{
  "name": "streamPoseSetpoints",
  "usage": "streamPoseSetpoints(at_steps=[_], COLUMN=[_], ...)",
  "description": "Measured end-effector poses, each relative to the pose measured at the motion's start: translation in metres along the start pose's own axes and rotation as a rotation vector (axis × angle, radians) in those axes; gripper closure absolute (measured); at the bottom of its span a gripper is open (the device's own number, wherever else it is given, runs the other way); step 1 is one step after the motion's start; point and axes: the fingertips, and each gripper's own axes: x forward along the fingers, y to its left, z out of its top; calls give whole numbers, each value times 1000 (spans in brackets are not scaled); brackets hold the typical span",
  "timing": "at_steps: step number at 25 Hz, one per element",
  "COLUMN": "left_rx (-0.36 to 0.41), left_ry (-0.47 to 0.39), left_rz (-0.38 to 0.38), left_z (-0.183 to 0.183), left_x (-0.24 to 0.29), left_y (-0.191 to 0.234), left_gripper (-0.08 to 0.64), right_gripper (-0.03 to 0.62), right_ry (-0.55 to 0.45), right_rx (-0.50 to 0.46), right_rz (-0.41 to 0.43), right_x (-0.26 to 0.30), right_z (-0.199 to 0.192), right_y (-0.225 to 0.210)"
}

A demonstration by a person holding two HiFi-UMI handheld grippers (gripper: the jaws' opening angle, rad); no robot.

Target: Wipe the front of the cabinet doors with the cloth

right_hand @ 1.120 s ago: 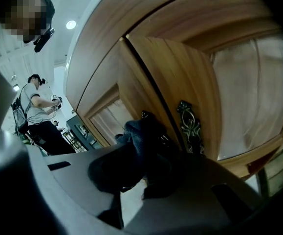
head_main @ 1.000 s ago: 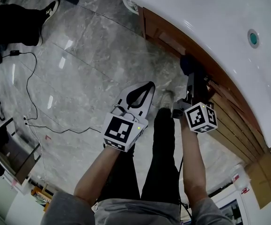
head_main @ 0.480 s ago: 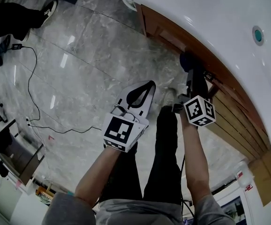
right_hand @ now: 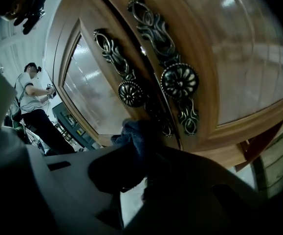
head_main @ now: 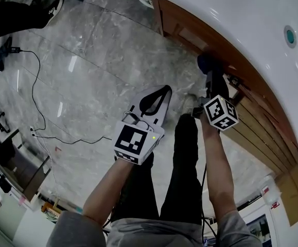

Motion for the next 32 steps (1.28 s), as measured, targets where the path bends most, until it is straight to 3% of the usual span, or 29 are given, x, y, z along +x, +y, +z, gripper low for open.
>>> streamPoseSetpoints(at_steps=[7,15,32], left_rx=[-15,-10,49], left_ry=[3,-19,-72], left_rz=[17,30,30], left_z=[-9,-2,75], left_x=[-6,-18,-94], left_y=[1,-11,-63], left_gripper=[549,549,549], right_gripper=[535,535,534], right_ry=[53,52,-55], right_rx=[24,23,-72], right_rz=[27,122,291], right_x=[0,-39,-160], right_z=[-9,-14,75], right_y=[1,33,145])
